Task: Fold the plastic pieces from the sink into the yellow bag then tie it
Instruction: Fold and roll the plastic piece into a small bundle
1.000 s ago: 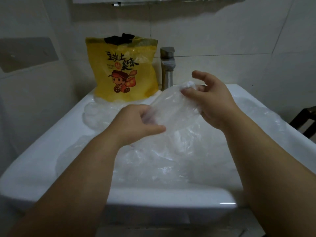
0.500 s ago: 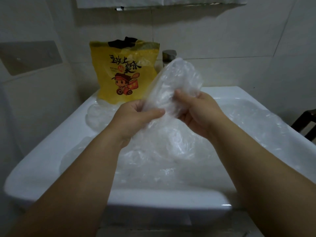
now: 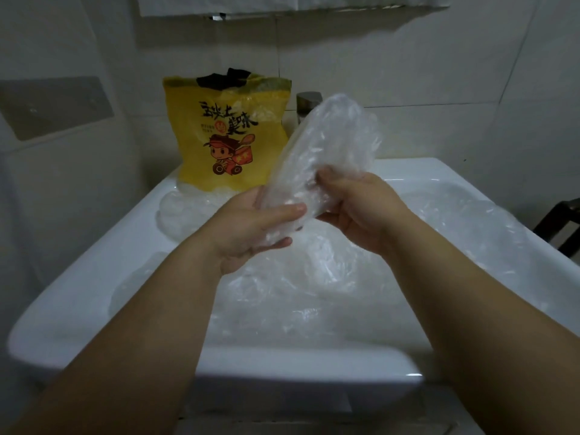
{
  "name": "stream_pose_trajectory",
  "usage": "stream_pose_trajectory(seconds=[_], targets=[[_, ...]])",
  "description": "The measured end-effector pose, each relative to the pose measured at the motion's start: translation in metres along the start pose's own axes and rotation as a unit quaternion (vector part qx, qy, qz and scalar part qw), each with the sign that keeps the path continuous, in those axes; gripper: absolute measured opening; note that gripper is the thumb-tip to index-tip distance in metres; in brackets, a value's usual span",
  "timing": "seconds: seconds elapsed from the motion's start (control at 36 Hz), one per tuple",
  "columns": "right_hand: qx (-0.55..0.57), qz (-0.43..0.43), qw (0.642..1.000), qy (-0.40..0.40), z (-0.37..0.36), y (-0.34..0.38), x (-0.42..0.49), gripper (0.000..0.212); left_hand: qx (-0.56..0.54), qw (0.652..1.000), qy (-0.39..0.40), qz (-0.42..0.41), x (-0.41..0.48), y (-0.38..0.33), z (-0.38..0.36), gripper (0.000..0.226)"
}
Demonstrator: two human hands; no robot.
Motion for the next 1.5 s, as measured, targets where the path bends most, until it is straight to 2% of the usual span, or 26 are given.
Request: stream_pose_trajectory(seconds=[0.06,0.11,0.19,0.25,0.31,0.36,0.42,0.5,0.61,0.69,0.78,0.83,0.89,0.97,1.0,1.06,1.11,1.17,1.25,1.33,1.42,1.5], targets=[[0.03,0.025,0.999,-0.022,0.006,0.008,0.0,0.016,0.013,1.0,-0.003,0.009,-0.001,0.001,-0.002,0.019],[0.056,0.036,0.998,-0.006,0.008,0.014,-0.001,0.032,0.01,0.999,-0.032,0.005,-0.001,-0.001,0.003,0.003],[0.061,-0.021,0.993,0.096,-0.005,0.006,-0.002,0.072,-0.016,0.999,-0.035,0.003,-0.001,-0.003,0.002,0.002],[0.029,-0.077,0.982,0.167,-0.02,-0.009,-0.007,0.085,-0.033,0.999,-0.004,0.007,-0.002,-0.003,-0.006,0.01],[-0.033,-0.117,0.969,0.215,-0.035,-0.029,-0.011,0.082,-0.031,0.999,0.024,0.017,-0.003,-0.001,-0.014,0.018],[-0.061,-0.13,0.966,0.217,-0.041,-0.041,-0.01,0.067,-0.011,0.999,0.042,0.027,-0.004,0.002,-0.018,0.01],[-0.046,-0.132,0.971,0.193,-0.04,-0.043,-0.008,0.053,0.007,0.998,0.055,0.041,-0.005,0.005,-0.02,0.008],[0.048,-0.095,0.98,0.171,-0.033,-0.025,-0.003,0.028,0.027,0.996,0.062,0.055,-0.008,0.006,-0.019,0.024],[0.156,-0.048,0.981,0.107,-0.005,0.007,0.002,0.039,0.072,0.993,0.063,0.07,-0.009,0.008,-0.012,0.019],[0.213,-0.026,0.973,0.08,0.009,0.02,0.001,0.038,0.094,0.99,0.078,0.077,-0.009,0.01,-0.011,0.023],[0.183,-0.038,0.978,0.094,0.006,0.016,-0.001,0.039,0.146,0.983,0.082,0.075,-0.009,0.015,-0.007,0.015],[0.112,-0.05,0.986,0.117,-0.001,0.01,-0.004,0.04,0.176,0.98,0.07,0.057,-0.008,0.014,-0.005,0.014],[0.032,-0.074,0.988,0.134,-0.006,0.0,-0.005,0.045,0.118,0.989,0.073,0.041,-0.008,0.008,-0.009,0.021],[-0.048,-0.108,0.981,0.156,-0.014,-0.014,-0.01,0.058,0.021,0.998,0.05,0.026,-0.006,0.001,-0.008,0.051],[-0.057,-0.112,0.979,0.162,-0.017,-0.015,-0.011,0.059,0.023,0.999,0.031,0.018,-0.006,-0.001,-0.006,0.049],[-0.054,-0.099,0.982,0.151,-0.016,-0.011,-0.011,0.05,0.043,0.999,-0.017,-0.002,-0.004,-0.002,0.001,0.033],[-0.034,-0.07,0.993,0.084,-0.005,-0.004,-0.006,0.032,0.027,0.997,-0.068,-0.017,-0.001,-0.005,0.009,0.021],[-0.025,-0.04,0.999,0.025,0.007,0.003,-0.003,0.025,-0.01,0.996,-0.092,-0.01,0.001,-0.005,0.016,0.021],[-0.047,-0.03,0.998,0.021,0.007,0.005,-0.003,0.027,-0.081,0.996,-0.013,0.037,0.0,-0.001,0.006,0.041],[-0.11,-0.045,0.991,0.054,-0.002,-0.002,-0.007,0.029,-0.123,0.987,0.067,0.074,-0.004,0.001,-0.007,0.044],[-0.12,-0.041,0.99,0.061,-0.008,-0.006,-0.008,0.039,-0.108,0.987,0.052,0.106,-0.002,0.01,-0.003,0.051],[-0.113,-0.005,0.993,0.043,-0.004,-0.001,-0.005,0.068,-0.127,0.984,-0.008,0.125,0.001,0.014,0.007,0.038]])
Point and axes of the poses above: each hand's wrist, its own x-axis towards the middle knuckle, its own z-axis out of the back of the hand, y = z × x, the point moved 8 cm from there along x, towards the middle knuckle, and after that the axes turned 3 degrees about -z, right-handed, at the moved point
